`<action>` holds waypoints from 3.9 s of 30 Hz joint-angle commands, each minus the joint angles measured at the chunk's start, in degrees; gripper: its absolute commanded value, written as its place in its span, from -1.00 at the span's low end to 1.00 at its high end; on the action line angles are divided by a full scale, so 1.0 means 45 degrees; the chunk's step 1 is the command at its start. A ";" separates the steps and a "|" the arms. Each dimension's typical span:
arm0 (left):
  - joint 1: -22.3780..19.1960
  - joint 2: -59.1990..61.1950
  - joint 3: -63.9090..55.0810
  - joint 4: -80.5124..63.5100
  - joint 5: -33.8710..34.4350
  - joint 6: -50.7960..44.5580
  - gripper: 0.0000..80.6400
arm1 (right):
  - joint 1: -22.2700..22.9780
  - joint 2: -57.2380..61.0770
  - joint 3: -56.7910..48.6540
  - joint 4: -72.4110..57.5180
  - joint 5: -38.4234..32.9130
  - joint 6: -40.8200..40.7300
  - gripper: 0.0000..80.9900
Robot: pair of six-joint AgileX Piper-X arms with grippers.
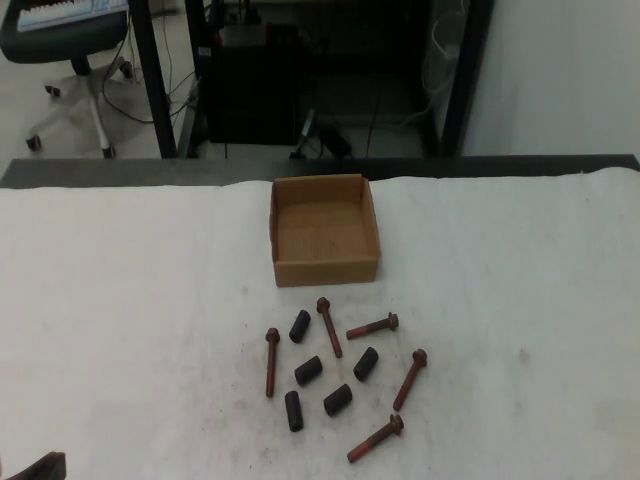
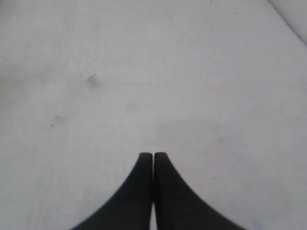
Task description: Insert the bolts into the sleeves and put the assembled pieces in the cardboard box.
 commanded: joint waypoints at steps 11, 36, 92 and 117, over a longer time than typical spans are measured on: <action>-0.0010 0.0024 -0.0140 -0.4736 0.4814 -0.4497 -1.00 | -0.0025 0.0000 -0.0144 -0.6425 -0.4247 0.4266 -0.98; -0.0010 0.4231 -0.3021 -0.4271 0.7987 -0.2453 -1.00 | 0.0006 0.3369 -0.1753 -0.7438 -1.0624 0.6807 -0.45; -0.6515 2.3124 -1.3636 0.0017 0.0884 -0.4774 -0.46 | 0.4099 1.6716 -1.2665 0.3100 -0.6571 0.2266 -0.33; -0.6515 2.3121 -1.6932 0.5531 -0.0325 -0.3221 -0.46 | 0.4099 1.6657 -1.2667 0.3120 -0.6372 0.1901 -0.33</action>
